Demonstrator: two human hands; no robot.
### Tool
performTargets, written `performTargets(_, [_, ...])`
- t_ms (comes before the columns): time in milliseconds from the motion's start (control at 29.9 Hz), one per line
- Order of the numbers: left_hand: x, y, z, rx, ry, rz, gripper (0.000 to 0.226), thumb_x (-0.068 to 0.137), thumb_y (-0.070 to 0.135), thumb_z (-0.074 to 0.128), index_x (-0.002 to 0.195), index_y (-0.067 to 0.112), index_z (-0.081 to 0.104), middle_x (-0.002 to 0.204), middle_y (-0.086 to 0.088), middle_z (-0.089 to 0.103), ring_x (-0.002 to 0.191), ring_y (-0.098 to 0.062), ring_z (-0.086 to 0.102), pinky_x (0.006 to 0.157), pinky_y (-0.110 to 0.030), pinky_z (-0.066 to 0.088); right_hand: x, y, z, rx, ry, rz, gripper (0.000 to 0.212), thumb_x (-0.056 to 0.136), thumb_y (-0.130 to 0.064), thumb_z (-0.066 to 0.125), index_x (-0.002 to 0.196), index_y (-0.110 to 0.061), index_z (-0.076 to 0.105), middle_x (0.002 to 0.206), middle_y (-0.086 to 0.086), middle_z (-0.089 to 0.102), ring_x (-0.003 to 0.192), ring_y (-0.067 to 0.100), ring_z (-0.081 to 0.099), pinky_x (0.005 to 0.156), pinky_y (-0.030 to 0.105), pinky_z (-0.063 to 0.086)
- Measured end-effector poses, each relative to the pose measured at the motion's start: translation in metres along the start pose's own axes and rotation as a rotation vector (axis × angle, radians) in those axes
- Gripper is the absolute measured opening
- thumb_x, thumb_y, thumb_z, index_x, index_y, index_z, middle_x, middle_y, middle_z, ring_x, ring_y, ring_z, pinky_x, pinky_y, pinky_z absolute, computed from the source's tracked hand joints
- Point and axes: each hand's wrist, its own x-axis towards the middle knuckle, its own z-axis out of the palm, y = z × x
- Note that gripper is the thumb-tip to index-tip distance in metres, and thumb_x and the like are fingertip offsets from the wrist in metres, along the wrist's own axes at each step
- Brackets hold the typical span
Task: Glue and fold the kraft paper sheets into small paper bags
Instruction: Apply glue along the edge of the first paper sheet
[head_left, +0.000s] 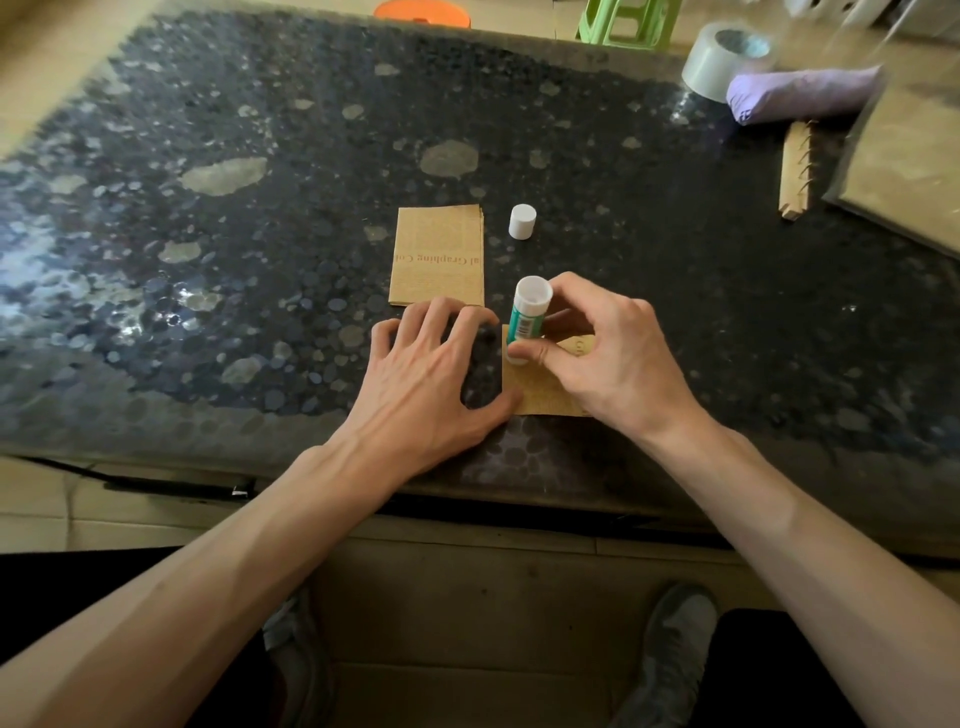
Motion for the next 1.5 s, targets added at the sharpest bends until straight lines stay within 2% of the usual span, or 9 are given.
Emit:
performTargets(100, [0.000,0.000,0.000,-0.005,0.003,0.001,0.067,0.085,0.073,0.052,0.137,0.032,0.043,0.134,0.008,0.044,0.130,-0.017,0.039,0.108,-0.042,0.032,0.001,-0.001,0.001,0.012,0.021,0.000,0.036,0.085,-0.040,0.084,0.112,-0.023,0.067,0.103,-0.020,0.067,0.093,-0.004,0.065,0.082,0.004,0.047])
performTargets(401, [0.000,0.001,0.000,-0.003,0.007,0.004,0.067,0.084,0.072,0.055,0.137,0.033,0.043,0.135,0.009,0.043,0.131,-0.016,0.039,0.109,-0.041,0.031,0.003,-0.002,0.004,-0.015,0.015,-0.021,0.032,0.090,-0.021,0.081,0.119,-0.021,0.067,0.108,-0.016,0.068,0.105,0.001,0.064,0.093,0.018,0.053])
performTargets(635, [0.000,0.001,-0.001,-0.002,0.003,0.001,0.066,0.084,0.072,0.055,0.136,0.033,0.043,0.135,0.009,0.043,0.132,-0.017,0.038,0.109,-0.041,0.030,0.008,0.000,0.006,-0.014,0.027,-0.026,0.031,0.091,-0.021,0.080,0.119,-0.019,0.066,0.113,-0.008,0.073,0.108,0.004,0.066,0.092,0.010,0.048])
performTargets(902, [0.000,0.000,0.000,-0.001,0.000,0.003,0.066,0.083,0.075,0.051,0.133,0.033,0.045,0.135,0.009,0.043,0.131,-0.016,0.038,0.109,-0.041,0.032,0.013,0.002,0.012,-0.019,0.072,-0.037,0.031,0.092,-0.022,0.079,0.120,-0.017,0.065,0.113,-0.003,0.074,0.109,0.013,0.070,0.095,0.037,0.060])
performTargets(1002, [0.001,0.000,-0.001,0.001,-0.002,0.004,0.065,0.084,0.075,0.049,0.133,0.033,0.045,0.135,0.009,0.043,0.131,-0.016,0.038,0.109,-0.041,0.032,0.013,0.001,0.012,-0.001,0.114,-0.065,0.028,0.092,-0.018,0.080,0.117,-0.015,0.067,0.109,-0.005,0.074,0.105,0.008,0.071,0.093,0.033,0.059])
performTargets(1136, [0.000,0.000,-0.002,-0.004,-0.011,0.014,0.061,0.085,0.074,0.049,0.136,0.040,0.044,0.135,0.011,0.041,0.132,-0.015,0.037,0.109,-0.041,0.031,0.011,0.002,0.007,0.069,0.224,-0.040,0.028,0.092,-0.016,0.079,0.116,-0.010,0.068,0.108,-0.006,0.074,0.102,0.002,0.070,0.091,0.015,0.055])
performTargets(1236, [0.000,-0.001,-0.002,-0.016,-0.017,0.012,0.060,0.086,0.073,0.052,0.136,0.041,0.043,0.135,0.011,0.041,0.132,-0.014,0.036,0.110,-0.041,0.028,0.011,0.005,0.000,0.086,0.272,-0.006,0.030,0.091,-0.015,0.080,0.118,-0.010,0.067,0.107,-0.010,0.070,0.100,-0.002,0.069,0.089,0.012,0.052])
performTargets(1336, [0.000,0.000,-0.002,-0.023,-0.008,-0.005,0.063,0.085,0.072,0.052,0.137,0.038,0.040,0.133,0.011,0.042,0.130,-0.015,0.038,0.110,-0.040,0.029,0.012,0.006,-0.004,0.114,0.257,0.032,0.033,0.091,-0.018,0.080,0.120,-0.011,0.065,0.106,-0.014,0.067,0.101,-0.007,0.068,0.087,0.010,0.052])
performTargets(1503, [-0.001,0.001,-0.002,-0.015,-0.007,0.004,0.062,0.086,0.071,0.054,0.140,0.043,0.039,0.134,0.011,0.040,0.132,-0.015,0.036,0.110,-0.040,0.028,0.014,0.008,-0.005,0.127,0.143,0.068,0.036,0.092,-0.022,0.079,0.124,-0.016,0.065,0.114,-0.013,0.069,0.105,-0.002,0.068,0.090,0.010,0.053])
